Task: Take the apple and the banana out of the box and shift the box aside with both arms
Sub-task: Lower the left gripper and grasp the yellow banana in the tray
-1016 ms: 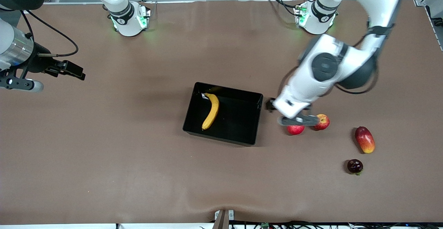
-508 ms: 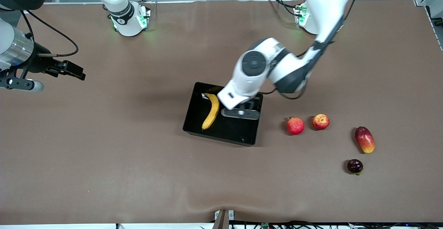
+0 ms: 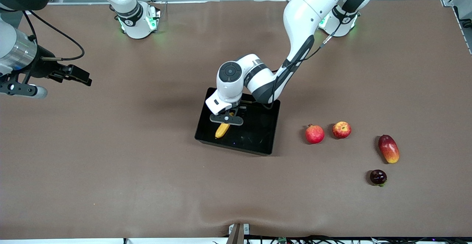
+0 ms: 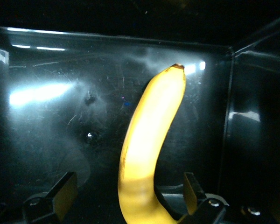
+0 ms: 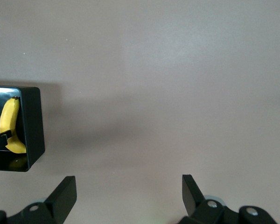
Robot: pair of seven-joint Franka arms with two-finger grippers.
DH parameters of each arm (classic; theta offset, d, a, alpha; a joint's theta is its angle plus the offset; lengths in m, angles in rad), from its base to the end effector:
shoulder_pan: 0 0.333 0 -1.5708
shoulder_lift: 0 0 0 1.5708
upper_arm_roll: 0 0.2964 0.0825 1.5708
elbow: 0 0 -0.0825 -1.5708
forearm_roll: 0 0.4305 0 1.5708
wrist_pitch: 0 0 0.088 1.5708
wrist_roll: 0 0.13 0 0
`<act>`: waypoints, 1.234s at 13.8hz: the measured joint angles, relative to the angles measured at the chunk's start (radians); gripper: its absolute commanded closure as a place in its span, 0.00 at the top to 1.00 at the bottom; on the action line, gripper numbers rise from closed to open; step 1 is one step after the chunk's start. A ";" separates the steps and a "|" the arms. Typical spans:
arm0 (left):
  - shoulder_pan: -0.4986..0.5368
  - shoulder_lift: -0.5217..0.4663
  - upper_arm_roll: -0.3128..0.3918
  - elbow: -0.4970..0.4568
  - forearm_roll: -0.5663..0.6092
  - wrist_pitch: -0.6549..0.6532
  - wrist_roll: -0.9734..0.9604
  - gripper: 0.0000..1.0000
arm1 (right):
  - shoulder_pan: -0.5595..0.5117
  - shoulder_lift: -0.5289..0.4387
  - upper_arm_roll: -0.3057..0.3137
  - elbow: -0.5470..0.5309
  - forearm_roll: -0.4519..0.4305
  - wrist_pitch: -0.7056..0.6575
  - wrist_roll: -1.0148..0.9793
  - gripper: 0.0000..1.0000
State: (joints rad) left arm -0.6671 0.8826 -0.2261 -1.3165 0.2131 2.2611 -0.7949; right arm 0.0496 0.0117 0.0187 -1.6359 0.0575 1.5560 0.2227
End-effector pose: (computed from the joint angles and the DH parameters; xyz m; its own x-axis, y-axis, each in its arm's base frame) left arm 0.5191 -0.5784 0.1586 0.9887 -0.1372 0.0603 -0.1408 -0.9882 0.0603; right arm 0.5954 0.0482 0.5404 0.9830 -0.1529 -0.1019 -0.1573 -0.9869 -0.0359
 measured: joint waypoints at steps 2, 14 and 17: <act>0.000 0.013 0.007 0.002 0.001 0.001 0.000 1.00 | 0.000 0.000 0.000 0.000 0.000 0.000 0.002 1.00; -0.032 0.064 0.051 0.014 0.003 0.039 -0.086 0.00 | 0.001 0.000 0.000 0.000 0.000 0.003 0.003 1.00; -0.031 0.064 0.067 0.023 0.003 0.042 -0.087 0.00 | 0.002 0.000 0.000 0.000 0.000 0.003 0.003 1.00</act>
State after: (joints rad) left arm -0.6980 0.9463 -0.1594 -1.2934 0.2157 2.3026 -0.8815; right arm 0.0513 0.0117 0.0191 -1.6362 0.0575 1.5586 0.2254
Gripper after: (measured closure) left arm 0.621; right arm 0.000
